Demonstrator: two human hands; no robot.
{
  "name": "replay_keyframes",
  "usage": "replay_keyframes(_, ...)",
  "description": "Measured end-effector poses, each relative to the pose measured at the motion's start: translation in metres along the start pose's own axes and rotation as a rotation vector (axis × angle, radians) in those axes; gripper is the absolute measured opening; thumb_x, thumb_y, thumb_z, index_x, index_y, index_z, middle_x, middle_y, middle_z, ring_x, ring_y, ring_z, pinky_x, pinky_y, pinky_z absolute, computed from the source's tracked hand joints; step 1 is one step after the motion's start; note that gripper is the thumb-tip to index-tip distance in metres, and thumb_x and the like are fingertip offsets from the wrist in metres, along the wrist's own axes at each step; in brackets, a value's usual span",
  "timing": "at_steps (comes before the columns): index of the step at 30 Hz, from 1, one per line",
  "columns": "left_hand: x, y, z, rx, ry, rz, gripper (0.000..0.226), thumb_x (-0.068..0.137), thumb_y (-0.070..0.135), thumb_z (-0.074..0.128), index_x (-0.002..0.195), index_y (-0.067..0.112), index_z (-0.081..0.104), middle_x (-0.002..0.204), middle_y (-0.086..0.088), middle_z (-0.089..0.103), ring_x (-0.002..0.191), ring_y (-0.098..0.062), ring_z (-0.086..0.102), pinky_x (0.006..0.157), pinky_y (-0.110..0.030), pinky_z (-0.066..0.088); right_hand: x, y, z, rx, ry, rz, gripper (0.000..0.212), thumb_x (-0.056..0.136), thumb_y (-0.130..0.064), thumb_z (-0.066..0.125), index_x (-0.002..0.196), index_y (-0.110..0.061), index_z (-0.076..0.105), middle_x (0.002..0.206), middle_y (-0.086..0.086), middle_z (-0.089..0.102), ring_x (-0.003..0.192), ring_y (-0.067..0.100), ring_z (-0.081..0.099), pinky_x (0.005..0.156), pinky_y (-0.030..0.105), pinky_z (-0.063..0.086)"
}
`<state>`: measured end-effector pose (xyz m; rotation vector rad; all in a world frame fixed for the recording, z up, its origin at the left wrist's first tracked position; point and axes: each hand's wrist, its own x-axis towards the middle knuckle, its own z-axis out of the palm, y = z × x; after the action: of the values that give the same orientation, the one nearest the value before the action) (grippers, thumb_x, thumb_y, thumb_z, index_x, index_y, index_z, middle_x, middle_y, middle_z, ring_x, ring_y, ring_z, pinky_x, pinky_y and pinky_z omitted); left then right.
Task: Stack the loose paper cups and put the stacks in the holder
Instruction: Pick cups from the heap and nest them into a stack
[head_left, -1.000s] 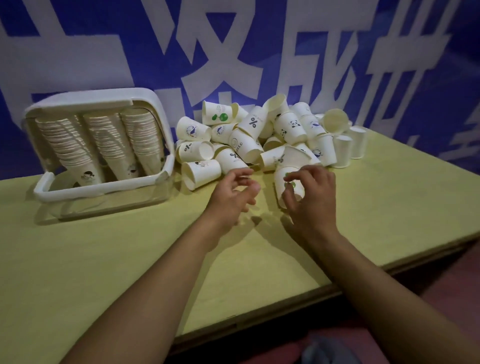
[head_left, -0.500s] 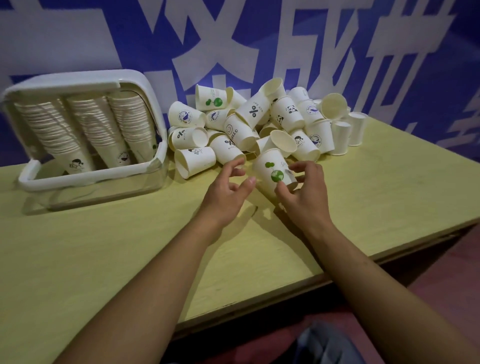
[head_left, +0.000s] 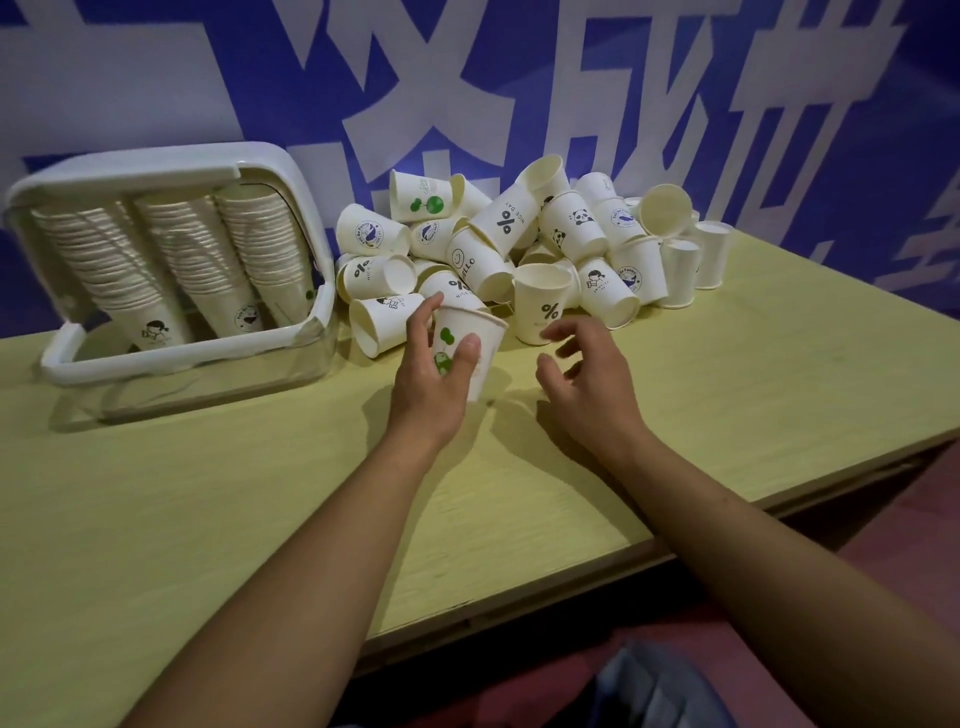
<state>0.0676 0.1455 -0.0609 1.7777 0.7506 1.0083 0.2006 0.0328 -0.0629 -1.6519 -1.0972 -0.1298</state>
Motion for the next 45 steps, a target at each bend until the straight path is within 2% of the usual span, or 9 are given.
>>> replay_keyframes(5,0.007,-0.004,-0.008,-0.018,0.061,-0.023,0.053,0.094,0.049,0.056,0.142,0.047,0.035,0.122,0.005,0.058,0.102,-0.015,0.064,0.091,-0.050,0.055,0.066,0.007,0.000,-0.132,0.099,0.140,0.052,0.083,-0.027,0.070,0.129,-0.021,0.048,0.125,0.002,0.047,0.115,0.022,0.046,0.098,0.034,0.039)
replay_keyframes(9,0.009,-0.008,-0.006,-0.006,0.049,-0.010,0.054,0.083,0.064,0.053,0.134,0.059,0.036,0.137,-0.001,0.056,0.119,-0.023,0.060,0.099,-0.052,0.052,0.065,0.023,0.025,-0.115,0.306,0.181,0.073,0.078,-0.036,0.074,0.140,-0.019,0.039,0.137,0.005,0.044,0.125,0.022,0.038,0.106,0.036,0.034)
replay_keyframes(16,0.014,-0.013,0.001,0.016,0.017,0.036,0.047,0.082,0.065,0.054,0.125,0.072,0.036,0.140,0.001,0.056,0.124,-0.019,0.058,0.103,-0.050,0.050,0.070,0.043,0.033,-0.019,0.154,0.281,0.088,0.074,-0.038,0.080,0.144,-0.020,0.031,0.137,0.005,0.045,0.127,0.022,0.042,0.107,0.039,0.038)
replay_keyframes(24,0.014,-0.017,0.001,0.026,-0.018,0.064,0.055,0.087,0.056,0.057,0.138,0.061,0.038,0.141,0.005,0.055,0.122,-0.016,0.060,0.102,-0.049,0.052,0.071,0.031,0.029,0.151,0.155,0.251,0.068,0.078,-0.039,0.078,0.135,-0.027,0.042,0.119,-0.006,0.057,0.102,0.014,0.061,0.088,0.040,0.056)
replay_keyframes(29,0.009,-0.015,0.006,0.210,-0.134,0.205,0.058,0.090,0.053,0.055,0.143,0.057,0.031,0.152,0.015,0.046,0.132,-0.003,0.048,0.107,-0.033,0.044,0.062,0.014,0.019,0.434,0.176,0.188,0.061,0.083,-0.043,0.072,0.135,-0.027,0.044,0.122,-0.011,0.055,0.113,0.012,0.058,0.090,0.038,0.057)
replay_keyframes(34,0.007,-0.010,0.014,0.255,-0.139,0.287,0.064,0.094,0.047,0.052,0.147,0.057,0.017,0.158,0.017,0.034,0.137,0.005,0.037,0.108,-0.025,0.040,0.051,0.004,0.018,0.498,-0.057,0.136,0.058,0.092,-0.029,0.068,0.144,-0.021,0.043,0.122,-0.007,0.055,0.098,-0.008,0.060,0.076,0.015,0.052)
replay_keyframes(39,0.009,0.000,0.033,0.252,-0.090,0.324,0.069,0.097,0.051,0.041,0.148,0.056,-0.005,0.167,0.000,0.023,0.143,-0.018,0.041,0.109,-0.040,0.046,0.043,0.000,0.018,0.369,-0.120,0.106,0.060,0.096,-0.042,0.056,0.151,-0.029,0.036,0.140,-0.008,0.046,0.123,0.003,0.048,0.098,0.020,0.042)
replay_keyframes(42,0.020,0.014,0.059,0.087,-0.062,0.346,0.069,0.096,0.057,0.043,0.150,0.056,0.001,0.165,-0.003,0.025,0.142,-0.019,0.043,0.110,-0.044,0.047,0.051,0.001,0.001,0.270,-0.046,0.068,0.056,0.101,-0.041,0.046,0.153,-0.025,0.034,0.139,-0.007,0.046,0.122,0.005,0.048,0.097,0.016,0.039)
replay_keyframes(45,0.034,0.037,0.096,-0.122,-0.010,0.300,0.066,0.096,0.055,0.046,0.153,0.047,0.013,0.161,0.005,0.029,0.137,-0.003,0.044,0.106,-0.022,0.045,0.060,0.010,-0.026,0.144,0.009,0.013,0.050,0.104,-0.038,0.043,0.151,-0.022,0.039,0.140,-0.001,0.049,0.124,0.008,0.048,0.098,0.014,0.039)
